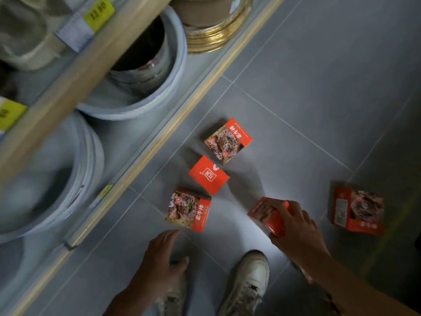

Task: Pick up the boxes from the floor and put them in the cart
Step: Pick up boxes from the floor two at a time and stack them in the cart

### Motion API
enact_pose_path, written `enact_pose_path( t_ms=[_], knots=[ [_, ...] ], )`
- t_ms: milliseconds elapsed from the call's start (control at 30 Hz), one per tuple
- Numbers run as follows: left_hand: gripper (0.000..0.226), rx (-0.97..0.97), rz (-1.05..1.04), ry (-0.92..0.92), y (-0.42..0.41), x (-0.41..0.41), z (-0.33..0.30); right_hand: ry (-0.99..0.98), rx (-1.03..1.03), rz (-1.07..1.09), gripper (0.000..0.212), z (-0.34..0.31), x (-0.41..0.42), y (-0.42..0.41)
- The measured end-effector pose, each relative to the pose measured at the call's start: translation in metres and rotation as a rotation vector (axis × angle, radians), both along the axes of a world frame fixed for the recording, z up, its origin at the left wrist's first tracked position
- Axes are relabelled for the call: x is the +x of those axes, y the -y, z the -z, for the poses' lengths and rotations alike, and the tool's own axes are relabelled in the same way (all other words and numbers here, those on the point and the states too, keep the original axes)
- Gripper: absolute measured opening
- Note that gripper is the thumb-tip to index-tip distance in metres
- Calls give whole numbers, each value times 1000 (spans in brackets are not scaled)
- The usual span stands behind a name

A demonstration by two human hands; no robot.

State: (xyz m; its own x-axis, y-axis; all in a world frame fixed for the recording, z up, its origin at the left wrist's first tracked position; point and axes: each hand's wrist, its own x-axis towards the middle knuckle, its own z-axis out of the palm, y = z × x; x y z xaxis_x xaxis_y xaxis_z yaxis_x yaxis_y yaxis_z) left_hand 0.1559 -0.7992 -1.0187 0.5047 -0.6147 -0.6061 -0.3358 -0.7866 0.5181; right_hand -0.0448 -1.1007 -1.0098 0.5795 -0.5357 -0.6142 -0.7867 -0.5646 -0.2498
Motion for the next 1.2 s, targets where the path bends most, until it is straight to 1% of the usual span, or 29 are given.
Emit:
enact_pose_path(
  t_ms=[100,200,267,333,367,400,467,533,600,667,700,733,800,833,867,933,967,1000,1133,1200],
  knots=[
    [95,113,-154,-120,14,5,-5,23,16,13,91,-21,3,-10],
    [96,156,-310,-213,16,10,12,38,46,10,91,-31,7,-16],
    [102,163,-389,-188,15,13,34,42,71,-1,90,-30,11,-18],
    [113,166,-448,-108,25,10,53,39,64,-32,90,-23,14,-20],
    [119,179,-513,-89,33,5,62,50,54,-36,90,-16,14,-21],
    [124,203,-619,-104,42,-2,69,65,45,-31,89,-9,14,-22],
    [135,254,-901,-185,60,-21,90,69,58,-7,88,7,12,-24],
    [137,281,-1166,-278,75,-37,107,85,75,12,90,21,8,-24],
    [138,208,-1376,-328,79,-47,128,114,81,35,90,31,5,-22],
    [149,106,-1481,-317,74,-47,148,108,92,50,88,38,3,-18],
    [149,56,-1497,-307,69,-44,154,103,90,57,87,41,1,-16],
    [140,9,-1504,-303,62,-39,161,105,85,68,87,43,-2,-15],
    [113,-51,-1479,-281,49,-29,172,116,83,96,89,47,-6,-13],
    [105,-60,-1466,-276,41,-23,178,115,92,107,89,49,-8,-13],
    [102,-53,-1449,-276,35,-18,184,113,103,113,90,52,-9,-14],
    [99,-2,-1368,-202,24,-14,204,130,107,110,89,58,-10,-13],
    [96,-10,-1332,-171,17,-16,224,149,110,111,88,59,-9,-13],
    [93,-28,-1321,-157,19,-18,229,171,117,117,88,61,-7,-13],
    [69,-199,-1303,-159,47,-25,178,209,160,132,89,62,-4,-20],
    [66,-262,-1277,-136,53,-34,171,237,157,134,90,58,-3,-27]
  ],
)
